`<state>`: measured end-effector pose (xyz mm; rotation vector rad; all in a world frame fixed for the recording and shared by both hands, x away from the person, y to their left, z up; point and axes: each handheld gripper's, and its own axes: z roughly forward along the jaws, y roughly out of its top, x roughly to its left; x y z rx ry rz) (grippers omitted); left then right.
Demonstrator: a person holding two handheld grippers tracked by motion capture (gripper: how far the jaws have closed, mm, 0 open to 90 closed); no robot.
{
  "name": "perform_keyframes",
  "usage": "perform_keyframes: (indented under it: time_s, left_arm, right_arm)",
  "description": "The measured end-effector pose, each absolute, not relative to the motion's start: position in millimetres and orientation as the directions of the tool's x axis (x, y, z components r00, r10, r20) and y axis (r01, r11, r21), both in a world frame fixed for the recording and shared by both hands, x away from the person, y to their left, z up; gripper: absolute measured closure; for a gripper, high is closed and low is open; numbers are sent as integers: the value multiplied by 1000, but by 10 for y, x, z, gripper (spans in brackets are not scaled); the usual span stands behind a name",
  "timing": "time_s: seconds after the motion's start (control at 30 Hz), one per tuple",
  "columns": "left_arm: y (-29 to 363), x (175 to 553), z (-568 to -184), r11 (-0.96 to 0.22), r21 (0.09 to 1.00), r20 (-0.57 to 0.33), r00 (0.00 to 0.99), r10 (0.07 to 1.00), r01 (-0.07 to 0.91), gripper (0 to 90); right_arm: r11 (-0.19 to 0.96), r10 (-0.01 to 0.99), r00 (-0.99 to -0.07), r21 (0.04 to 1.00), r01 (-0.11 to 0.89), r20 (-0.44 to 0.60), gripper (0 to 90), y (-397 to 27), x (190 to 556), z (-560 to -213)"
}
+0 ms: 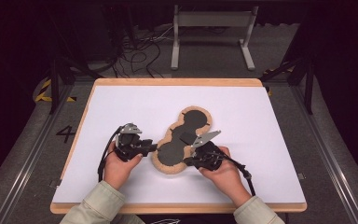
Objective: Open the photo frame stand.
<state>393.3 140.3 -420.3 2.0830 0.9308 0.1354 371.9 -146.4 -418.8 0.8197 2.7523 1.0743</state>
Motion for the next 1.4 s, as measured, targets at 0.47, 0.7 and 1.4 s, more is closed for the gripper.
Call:
perform_keyframes:
  time_s: [0.47, 0.7, 1.4]
  left_arm:
    - [1721, 3607, -4220, -355, 761, -196, 714, 672, 543, 600]
    - [1880, 3477, -4246, -338, 764, -198, 699, 688, 549, 577]
    - [2142, 3270, -4317, -298, 761, -213, 657, 724, 576, 567]
  right_arm:
    - [667, 501, -866, 639, 384, -3, 900, -1449, 4000, -3793]
    - [673, 501, -865, 638, 375, -19, 900, -1376, 4242, -3661]
    - [624, 610, -791, 635, 455, -34, 900, -1283, 5081, -3673]
